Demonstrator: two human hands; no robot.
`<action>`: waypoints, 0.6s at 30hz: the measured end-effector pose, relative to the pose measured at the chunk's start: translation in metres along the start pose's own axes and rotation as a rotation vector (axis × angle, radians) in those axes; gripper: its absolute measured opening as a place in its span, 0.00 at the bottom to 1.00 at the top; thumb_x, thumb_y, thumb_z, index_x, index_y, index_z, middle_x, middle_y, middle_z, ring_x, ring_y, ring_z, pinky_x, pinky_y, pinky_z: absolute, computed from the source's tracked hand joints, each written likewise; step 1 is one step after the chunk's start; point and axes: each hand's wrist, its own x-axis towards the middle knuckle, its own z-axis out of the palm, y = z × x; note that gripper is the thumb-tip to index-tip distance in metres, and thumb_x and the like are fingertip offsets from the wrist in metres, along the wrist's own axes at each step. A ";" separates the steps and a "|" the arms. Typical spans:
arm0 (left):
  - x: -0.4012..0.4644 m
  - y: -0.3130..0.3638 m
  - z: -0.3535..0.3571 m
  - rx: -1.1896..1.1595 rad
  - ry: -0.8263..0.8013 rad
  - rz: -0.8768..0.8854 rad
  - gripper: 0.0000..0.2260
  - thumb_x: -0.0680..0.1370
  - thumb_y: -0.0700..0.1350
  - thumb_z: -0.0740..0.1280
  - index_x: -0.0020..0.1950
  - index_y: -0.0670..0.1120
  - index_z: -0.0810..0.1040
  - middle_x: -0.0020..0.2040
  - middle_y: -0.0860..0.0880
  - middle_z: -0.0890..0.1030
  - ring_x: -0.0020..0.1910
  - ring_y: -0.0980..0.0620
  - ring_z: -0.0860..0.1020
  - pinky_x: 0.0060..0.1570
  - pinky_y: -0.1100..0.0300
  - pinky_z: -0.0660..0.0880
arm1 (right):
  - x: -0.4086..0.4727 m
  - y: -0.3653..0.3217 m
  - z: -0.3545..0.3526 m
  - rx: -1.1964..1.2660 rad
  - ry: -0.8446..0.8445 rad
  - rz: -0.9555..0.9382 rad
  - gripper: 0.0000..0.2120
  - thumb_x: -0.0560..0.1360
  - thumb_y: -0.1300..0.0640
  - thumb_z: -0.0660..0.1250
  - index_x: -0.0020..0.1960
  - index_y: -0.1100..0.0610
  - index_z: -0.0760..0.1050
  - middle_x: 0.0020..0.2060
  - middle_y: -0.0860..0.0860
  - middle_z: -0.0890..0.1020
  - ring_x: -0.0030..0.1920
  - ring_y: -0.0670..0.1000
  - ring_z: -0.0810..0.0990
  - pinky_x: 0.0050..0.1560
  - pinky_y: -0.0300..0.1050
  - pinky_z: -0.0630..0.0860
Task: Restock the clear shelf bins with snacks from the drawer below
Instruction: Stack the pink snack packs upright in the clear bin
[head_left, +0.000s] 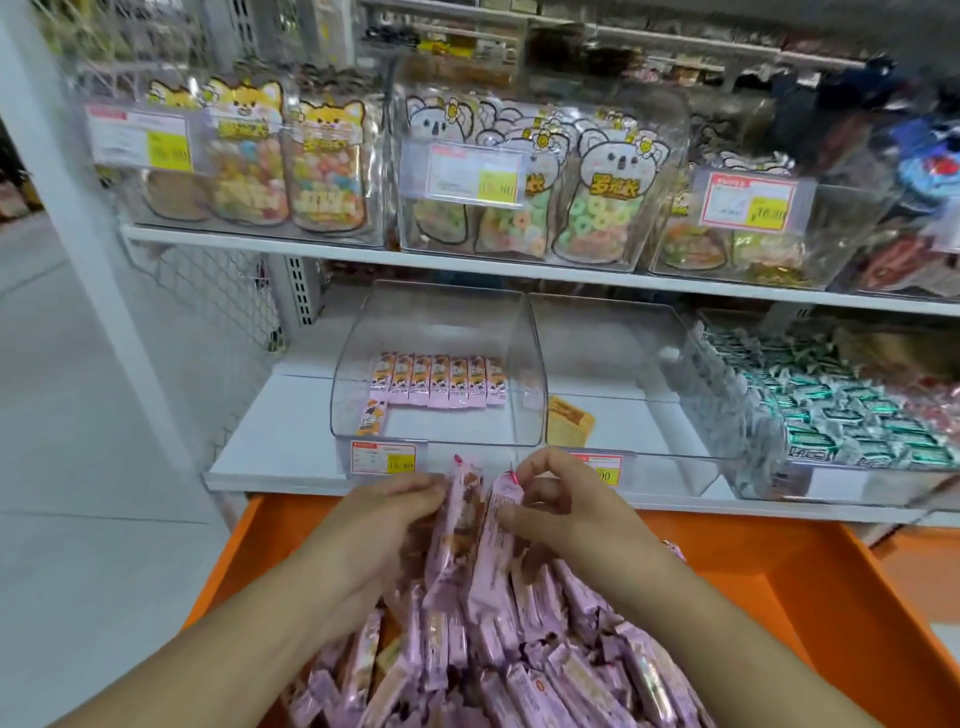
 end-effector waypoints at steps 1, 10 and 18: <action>0.002 0.003 -0.001 -0.003 -0.012 0.001 0.10 0.82 0.40 0.68 0.60 0.40 0.84 0.55 0.35 0.85 0.50 0.37 0.84 0.49 0.48 0.80 | 0.005 0.001 -0.001 -0.050 0.036 -0.004 0.13 0.77 0.62 0.75 0.55 0.58 0.72 0.33 0.47 0.75 0.33 0.54 0.77 0.34 0.49 0.79; 0.009 0.012 0.006 0.170 -0.131 0.026 0.14 0.78 0.36 0.72 0.63 0.47 0.82 0.53 0.38 0.87 0.49 0.40 0.85 0.54 0.45 0.80 | 0.029 0.006 -0.004 -0.282 0.194 0.000 0.19 0.73 0.42 0.78 0.57 0.43 0.73 0.41 0.55 0.80 0.35 0.43 0.80 0.34 0.34 0.74; 0.003 0.010 0.009 0.203 -0.161 -0.010 0.12 0.80 0.39 0.72 0.59 0.54 0.81 0.51 0.46 0.88 0.49 0.49 0.87 0.40 0.51 0.85 | 0.031 0.016 -0.005 -0.050 0.153 0.011 0.13 0.78 0.60 0.75 0.56 0.55 0.73 0.44 0.62 0.80 0.37 0.67 0.85 0.37 0.68 0.84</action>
